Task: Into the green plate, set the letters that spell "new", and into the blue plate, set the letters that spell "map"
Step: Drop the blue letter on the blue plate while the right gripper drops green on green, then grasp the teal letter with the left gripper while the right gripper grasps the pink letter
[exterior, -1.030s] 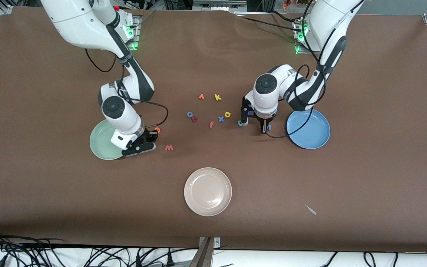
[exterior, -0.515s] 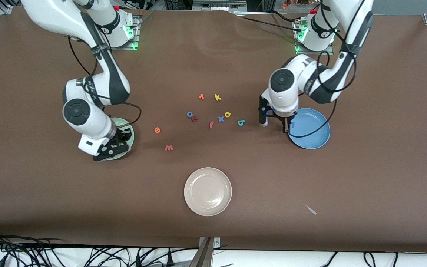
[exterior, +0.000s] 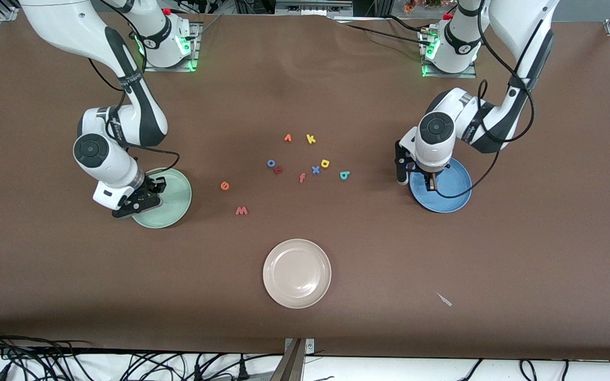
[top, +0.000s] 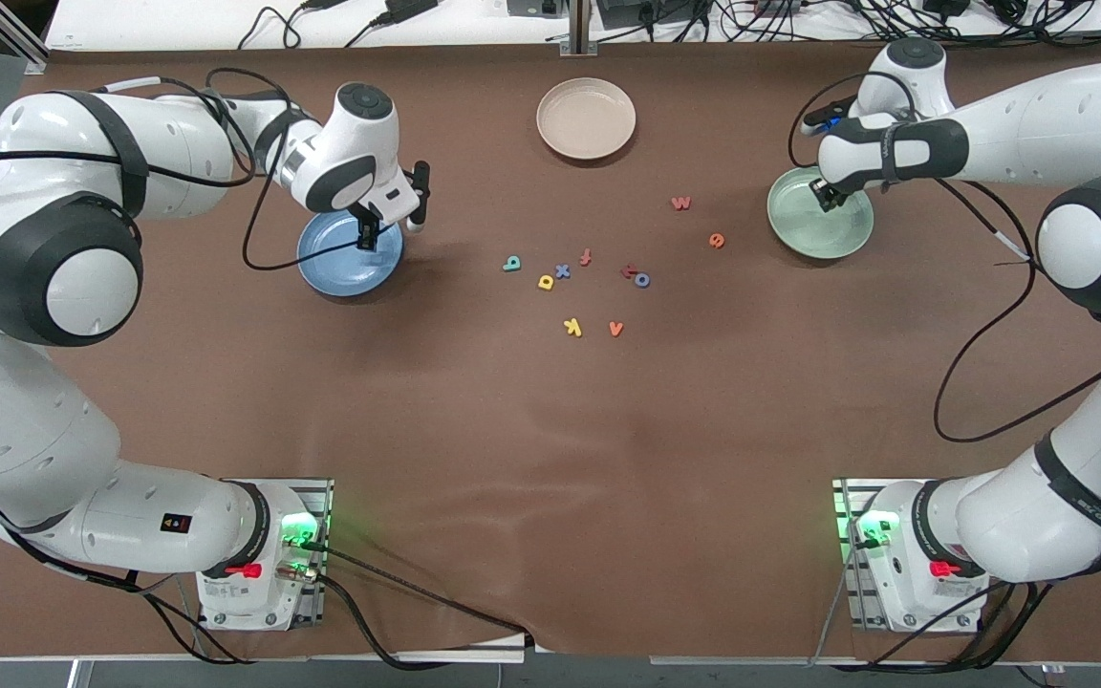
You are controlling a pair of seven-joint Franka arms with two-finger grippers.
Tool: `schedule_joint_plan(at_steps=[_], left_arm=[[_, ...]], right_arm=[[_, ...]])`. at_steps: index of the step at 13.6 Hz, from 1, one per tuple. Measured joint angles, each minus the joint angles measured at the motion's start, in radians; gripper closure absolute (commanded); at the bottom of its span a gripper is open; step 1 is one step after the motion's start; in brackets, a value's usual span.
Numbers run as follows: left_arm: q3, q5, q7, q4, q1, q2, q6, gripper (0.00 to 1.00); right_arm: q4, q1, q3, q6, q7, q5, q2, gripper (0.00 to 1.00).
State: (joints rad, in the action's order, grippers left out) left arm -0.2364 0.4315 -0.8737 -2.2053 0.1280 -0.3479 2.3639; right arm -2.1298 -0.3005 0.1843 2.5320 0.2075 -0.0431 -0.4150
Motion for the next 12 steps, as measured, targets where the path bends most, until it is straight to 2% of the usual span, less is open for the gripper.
schedule_joint_plan(at_steps=[2, 3, 5, 6, 8, 12], left_arm=[[-0.006, 0.0, 0.006, 0.005, 0.0, 0.006, 0.008, 0.0], [-0.021, -0.005, 0.032, 0.015, -0.001, 0.013, 0.002, 0.0], [-0.084, -0.012, 0.147, 0.069, 0.001, 0.018, -0.059, 0.0], [-0.125, -0.014, 0.198, 0.105, 0.004, 0.018, -0.104, 0.0], [-0.188, -0.015, 0.243, 0.17, 0.02, 0.01, -0.161, 0.0], [-0.263, -0.023, 0.326, 0.228, 0.07, -0.055, -0.169, 0.0]], right_arm=[[-0.015, 0.0, 0.003, 0.014, 0.001, 0.0, 0.005, 0.52], [-0.015, -0.001, 0.003, 0.014, 0.0, 0.001, 0.008, 0.48], [-0.011, -0.002, 0.0, 0.015, -0.002, 0.004, 0.018, 0.46], [-0.001, -0.003, -0.007, 0.01, -0.007, 0.011, 0.022, 0.41], [0.031, -0.006, -0.033, -0.024, -0.038, 0.025, 0.028, 0.41], [0.112, -0.014, -0.116, -0.092, -0.189, 0.029, 0.027, 0.4]])
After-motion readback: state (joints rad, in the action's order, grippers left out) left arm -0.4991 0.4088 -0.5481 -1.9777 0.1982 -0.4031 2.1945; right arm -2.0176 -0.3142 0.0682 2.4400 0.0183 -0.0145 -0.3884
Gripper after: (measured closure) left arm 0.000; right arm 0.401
